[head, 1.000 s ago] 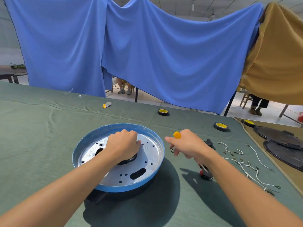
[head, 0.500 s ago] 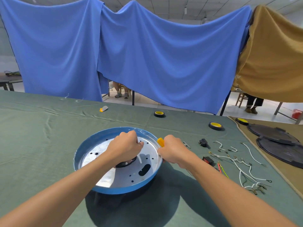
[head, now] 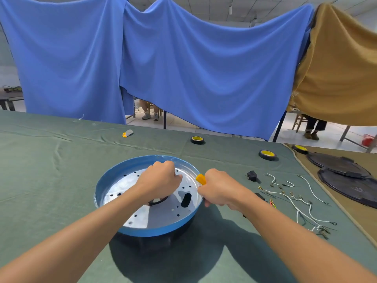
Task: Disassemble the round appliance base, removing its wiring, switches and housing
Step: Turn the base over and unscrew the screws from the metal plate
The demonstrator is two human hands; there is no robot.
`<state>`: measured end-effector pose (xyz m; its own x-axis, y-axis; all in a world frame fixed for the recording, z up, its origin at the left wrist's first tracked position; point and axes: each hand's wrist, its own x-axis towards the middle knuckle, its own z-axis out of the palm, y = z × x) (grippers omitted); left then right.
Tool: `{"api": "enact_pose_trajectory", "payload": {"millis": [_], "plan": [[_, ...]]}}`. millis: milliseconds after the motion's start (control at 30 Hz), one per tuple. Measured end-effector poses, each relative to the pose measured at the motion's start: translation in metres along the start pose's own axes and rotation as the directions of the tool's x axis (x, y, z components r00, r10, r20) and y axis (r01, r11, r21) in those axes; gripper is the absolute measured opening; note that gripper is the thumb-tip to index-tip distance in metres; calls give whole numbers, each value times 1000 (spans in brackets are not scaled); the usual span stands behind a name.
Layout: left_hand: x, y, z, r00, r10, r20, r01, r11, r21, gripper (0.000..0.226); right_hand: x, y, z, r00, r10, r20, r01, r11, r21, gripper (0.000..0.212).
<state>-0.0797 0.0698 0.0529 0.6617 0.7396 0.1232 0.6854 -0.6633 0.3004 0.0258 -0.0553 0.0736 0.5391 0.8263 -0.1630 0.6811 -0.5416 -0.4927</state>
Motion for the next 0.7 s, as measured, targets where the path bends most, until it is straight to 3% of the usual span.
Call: {"api": "enact_pose_trajectory", "payload": {"millis": [200,267,400,467,600,700], "plan": [[-1,0,-6,999,7,50,-1,993,-122,29,22,1,-2,993,35,-113,-16,986,165,29],[0,-3,-5,998,-14,56,23,988,-153,28,18,2,-7,998,24,-62,-18,995,100,32],[1,-8,0,998,-11,56,20,986,-165,33,1,4,-12,1000,-12,22,12,1000,6,15],[0,-7,1,999,8,38,-4,994,-107,31,-4,2,-10,1000,-16,-17,16,1000,-2,10],[-4,-1,0,997,61,-54,-51,983,179,34,2,0,-10,998,4,-63,-4,1000,4,20],[-5,-3,1,984,161,-73,-141,963,228,32,12,0,-13,999,0,-55,-1,1000,-20,21]]}}
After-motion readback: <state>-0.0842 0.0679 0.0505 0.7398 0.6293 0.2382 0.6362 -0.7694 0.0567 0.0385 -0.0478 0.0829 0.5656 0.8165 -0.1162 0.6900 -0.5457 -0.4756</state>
